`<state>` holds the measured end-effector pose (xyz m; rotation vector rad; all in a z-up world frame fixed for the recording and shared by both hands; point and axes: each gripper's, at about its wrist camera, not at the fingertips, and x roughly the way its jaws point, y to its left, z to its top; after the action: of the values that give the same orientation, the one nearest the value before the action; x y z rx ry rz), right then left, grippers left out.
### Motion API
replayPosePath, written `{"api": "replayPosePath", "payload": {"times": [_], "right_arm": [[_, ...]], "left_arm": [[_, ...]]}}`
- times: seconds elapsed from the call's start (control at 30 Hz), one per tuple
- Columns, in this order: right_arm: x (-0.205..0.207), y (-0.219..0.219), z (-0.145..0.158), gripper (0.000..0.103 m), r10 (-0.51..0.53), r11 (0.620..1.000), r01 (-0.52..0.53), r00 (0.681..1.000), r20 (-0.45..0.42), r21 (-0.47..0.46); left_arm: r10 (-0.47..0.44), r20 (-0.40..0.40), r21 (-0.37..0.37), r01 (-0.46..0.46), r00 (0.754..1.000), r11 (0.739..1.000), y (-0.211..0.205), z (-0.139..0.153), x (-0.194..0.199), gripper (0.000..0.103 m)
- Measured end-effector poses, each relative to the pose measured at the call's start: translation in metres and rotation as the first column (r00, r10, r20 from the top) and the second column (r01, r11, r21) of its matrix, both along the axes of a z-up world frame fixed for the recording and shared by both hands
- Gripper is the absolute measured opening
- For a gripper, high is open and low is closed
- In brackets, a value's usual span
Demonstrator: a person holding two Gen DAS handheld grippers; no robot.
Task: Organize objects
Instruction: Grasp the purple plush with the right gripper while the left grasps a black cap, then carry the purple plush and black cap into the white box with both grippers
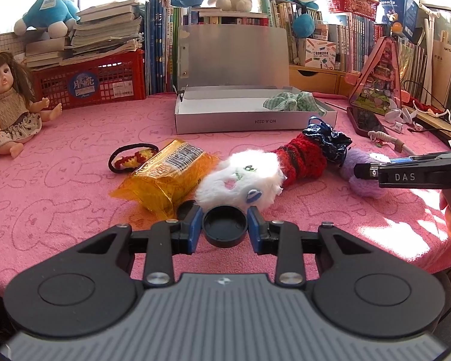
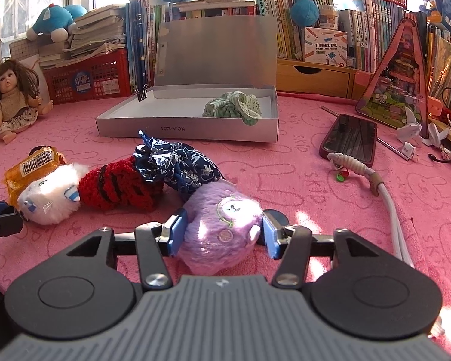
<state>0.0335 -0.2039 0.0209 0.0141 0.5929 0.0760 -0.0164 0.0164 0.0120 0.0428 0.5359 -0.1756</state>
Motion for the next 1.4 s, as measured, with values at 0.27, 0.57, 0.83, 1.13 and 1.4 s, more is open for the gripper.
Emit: {"api": "replayPosePath", "payload": {"times": [0.27,0.57,0.83,1.13,1.4], "right_arm": [[0.007,0.003,-0.003,0.058,0.013,1.0,-0.013,1.0,-0.011,-0.012],[-0.002,0.003,0.006,0.045,-0.005,1.0,0.005,1.0,0.026,0.0],[-0.009,-0.002,0.025,0.044,-0.046,0.998,0.041,0.995,0.094,0.053],[0.004,-0.008,0.048,0.044,-0.047,0.991,0.035,0.995,0.088,0.129],[0.014,-0.007,0.059,0.044,-0.045,0.989,0.031,0.995,0.093,0.142]], "left_arm": [[-0.005,0.0,0.004,0.005,1.0,1.0,-0.002,0.0,0.001,0.038],[-0.007,0.005,-0.001,0.007,1.0,1.0,-0.003,0.002,0.001,0.038],[0.012,-0.021,-0.002,-0.012,1.0,1.0,-0.012,0.01,0.014,0.038],[0.02,-0.017,0.012,-0.02,1.0,1.0,-0.023,0.032,0.038,0.038],[0.025,-0.04,-0.001,-0.025,0.999,1.0,-0.029,0.04,0.061,0.038]]}}
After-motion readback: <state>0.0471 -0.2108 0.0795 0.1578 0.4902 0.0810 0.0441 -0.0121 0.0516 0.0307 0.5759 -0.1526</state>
